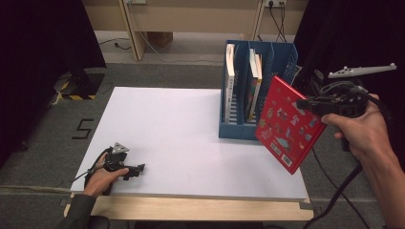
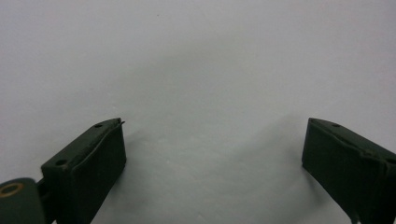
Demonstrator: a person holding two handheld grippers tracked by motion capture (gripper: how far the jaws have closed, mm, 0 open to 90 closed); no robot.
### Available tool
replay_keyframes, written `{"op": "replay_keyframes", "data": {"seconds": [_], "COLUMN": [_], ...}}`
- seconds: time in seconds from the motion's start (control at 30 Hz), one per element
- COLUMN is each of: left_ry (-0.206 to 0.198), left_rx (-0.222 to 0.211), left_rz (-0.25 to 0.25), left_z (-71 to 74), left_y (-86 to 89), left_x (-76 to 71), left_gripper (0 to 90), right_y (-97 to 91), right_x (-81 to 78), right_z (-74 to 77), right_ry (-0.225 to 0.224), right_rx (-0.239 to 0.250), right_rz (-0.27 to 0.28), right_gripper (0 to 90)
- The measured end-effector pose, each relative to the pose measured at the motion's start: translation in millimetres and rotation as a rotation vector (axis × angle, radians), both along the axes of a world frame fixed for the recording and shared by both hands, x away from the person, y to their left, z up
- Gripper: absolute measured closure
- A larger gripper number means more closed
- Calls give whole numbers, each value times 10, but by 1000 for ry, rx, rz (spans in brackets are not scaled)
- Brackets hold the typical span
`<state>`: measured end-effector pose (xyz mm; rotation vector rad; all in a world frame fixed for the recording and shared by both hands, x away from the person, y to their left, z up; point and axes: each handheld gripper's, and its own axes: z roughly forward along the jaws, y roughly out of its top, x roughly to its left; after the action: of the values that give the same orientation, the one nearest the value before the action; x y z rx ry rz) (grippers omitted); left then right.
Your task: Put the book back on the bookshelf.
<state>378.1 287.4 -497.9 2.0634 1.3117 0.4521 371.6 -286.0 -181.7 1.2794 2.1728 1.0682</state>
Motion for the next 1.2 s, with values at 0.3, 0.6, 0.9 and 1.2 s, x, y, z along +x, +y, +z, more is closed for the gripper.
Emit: {"op": "replay_keyframes", "data": {"seconds": [0.3,0.6,0.9,1.2], "left_ry": [1,1,0,0], "left_rx": [-3,-2,-2,-2], "left_rz": [-1,-1,-2,-4], "left_z": [-1,-2,-3,-4], "left_y": [0,-4,-3,-2], "left_x": [1,1,1,0], "left_gripper": [51,49,48,47], "right_y": [-53,-137,-167,-127], "right_x": [288,635,1000,1331], "right_z": [93,138,62,-40], "right_ry": [-17,-37,-36,-33], "right_rx": [-6,6,-3,10], "right_rz": [-63,-149,-235,-297], "right_gripper": [799,799,799,799]}}
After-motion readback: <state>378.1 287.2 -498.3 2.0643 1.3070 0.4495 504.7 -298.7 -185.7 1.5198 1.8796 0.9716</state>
